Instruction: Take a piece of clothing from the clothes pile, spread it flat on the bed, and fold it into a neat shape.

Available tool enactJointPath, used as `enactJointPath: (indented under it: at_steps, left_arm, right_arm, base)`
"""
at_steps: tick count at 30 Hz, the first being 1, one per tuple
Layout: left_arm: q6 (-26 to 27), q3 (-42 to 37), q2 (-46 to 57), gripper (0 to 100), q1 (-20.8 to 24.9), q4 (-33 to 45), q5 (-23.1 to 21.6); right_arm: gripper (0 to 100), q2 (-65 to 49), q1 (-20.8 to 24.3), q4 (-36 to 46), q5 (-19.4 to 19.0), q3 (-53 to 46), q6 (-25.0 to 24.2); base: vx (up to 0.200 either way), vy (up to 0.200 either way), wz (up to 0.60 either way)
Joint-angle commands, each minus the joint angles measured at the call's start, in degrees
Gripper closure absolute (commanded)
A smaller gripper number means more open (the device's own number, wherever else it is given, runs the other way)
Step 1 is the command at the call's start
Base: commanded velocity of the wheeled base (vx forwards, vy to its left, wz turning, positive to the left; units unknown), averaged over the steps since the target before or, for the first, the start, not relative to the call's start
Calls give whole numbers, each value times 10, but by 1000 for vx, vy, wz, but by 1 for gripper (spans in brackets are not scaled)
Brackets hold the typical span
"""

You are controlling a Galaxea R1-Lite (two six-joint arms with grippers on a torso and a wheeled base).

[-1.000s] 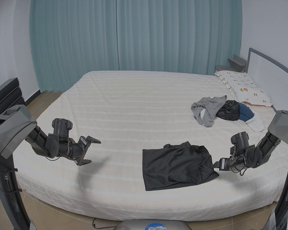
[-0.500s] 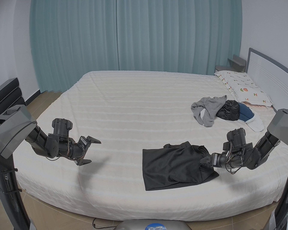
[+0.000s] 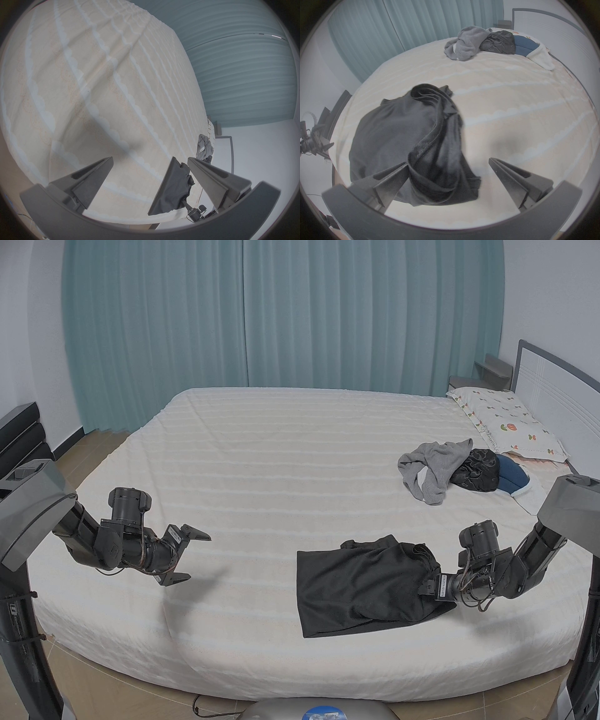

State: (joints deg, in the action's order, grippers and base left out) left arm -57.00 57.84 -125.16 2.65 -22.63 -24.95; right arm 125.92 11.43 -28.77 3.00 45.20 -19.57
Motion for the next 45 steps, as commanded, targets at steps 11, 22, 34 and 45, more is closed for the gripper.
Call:
enactJointPath:
  at_steps: [11,22,34,45]
  left_arm:
    - [0,1,-1,0,0,-1,0]
    - [0,1,-1,0,0,-1,0]
    - [0,1,-1,0,-2,0,3]
    - [1,-2,-1,0,-2,-1,2]
  right_arm:
    - [0,-63,-106,3,-12,-49,93]
    - [0,-51,-48,-25,-76,-5,-6]
    - [0,54,63,-65,-72,110,-202]
    - [0,108,64,-59,-62,196,-203]
  base:
    - [0,0,0]
    - [0,0,0]
    - [50,0,0]
    - [0,0,0]
